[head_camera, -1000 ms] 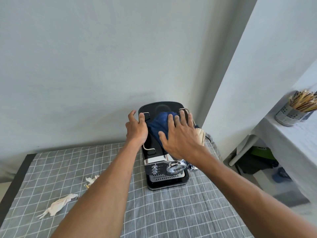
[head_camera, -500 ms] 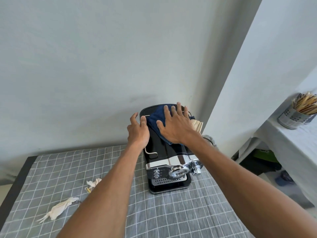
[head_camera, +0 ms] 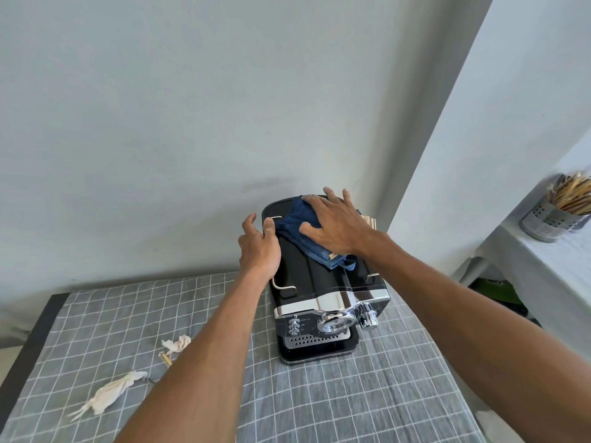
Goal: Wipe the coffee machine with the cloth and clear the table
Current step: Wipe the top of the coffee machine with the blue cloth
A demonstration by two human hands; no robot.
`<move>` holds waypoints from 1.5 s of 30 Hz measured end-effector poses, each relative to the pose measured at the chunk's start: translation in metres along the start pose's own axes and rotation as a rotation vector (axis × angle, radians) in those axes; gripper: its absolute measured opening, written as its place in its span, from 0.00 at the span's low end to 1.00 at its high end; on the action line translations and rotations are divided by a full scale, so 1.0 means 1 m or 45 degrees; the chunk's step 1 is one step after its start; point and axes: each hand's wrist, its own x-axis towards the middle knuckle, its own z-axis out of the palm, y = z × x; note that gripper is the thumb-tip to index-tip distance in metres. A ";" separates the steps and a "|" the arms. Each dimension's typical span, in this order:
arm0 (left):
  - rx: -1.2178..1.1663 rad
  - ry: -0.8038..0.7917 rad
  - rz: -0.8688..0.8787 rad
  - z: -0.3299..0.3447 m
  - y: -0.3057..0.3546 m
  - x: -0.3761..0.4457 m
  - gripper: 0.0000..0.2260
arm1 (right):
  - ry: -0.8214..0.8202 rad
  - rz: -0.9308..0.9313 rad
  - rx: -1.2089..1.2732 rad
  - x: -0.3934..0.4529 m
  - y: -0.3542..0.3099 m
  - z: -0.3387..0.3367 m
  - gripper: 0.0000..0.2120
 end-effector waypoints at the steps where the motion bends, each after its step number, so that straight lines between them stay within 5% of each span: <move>1: -0.005 0.009 -0.001 0.000 0.000 0.000 0.24 | 0.012 -0.015 0.029 0.001 -0.001 0.000 0.37; 8: -0.043 0.041 -0.010 -0.001 0.005 -0.006 0.23 | 0.018 -0.173 0.016 -0.004 -0.010 0.009 0.27; 16: -0.067 0.054 -0.014 0.000 0.005 -0.006 0.23 | -0.055 0.150 -0.194 0.001 -0.012 0.003 0.46; 27: -0.072 0.048 -0.018 0.001 0.004 -0.006 0.23 | -0.006 0.136 -0.244 -0.092 -0.036 0.009 0.42; 36: -0.060 0.015 -0.041 -0.001 0.004 -0.006 0.24 | -0.141 0.274 -0.259 -0.007 -0.018 0.003 0.44; 41: -0.079 0.029 -0.014 0.001 0.001 -0.003 0.23 | -0.105 0.024 -0.165 0.005 -0.022 0.007 0.33; 45: -0.083 0.061 -0.020 0.002 0.002 -0.002 0.23 | -0.124 -0.126 -0.140 -0.037 -0.038 0.011 0.34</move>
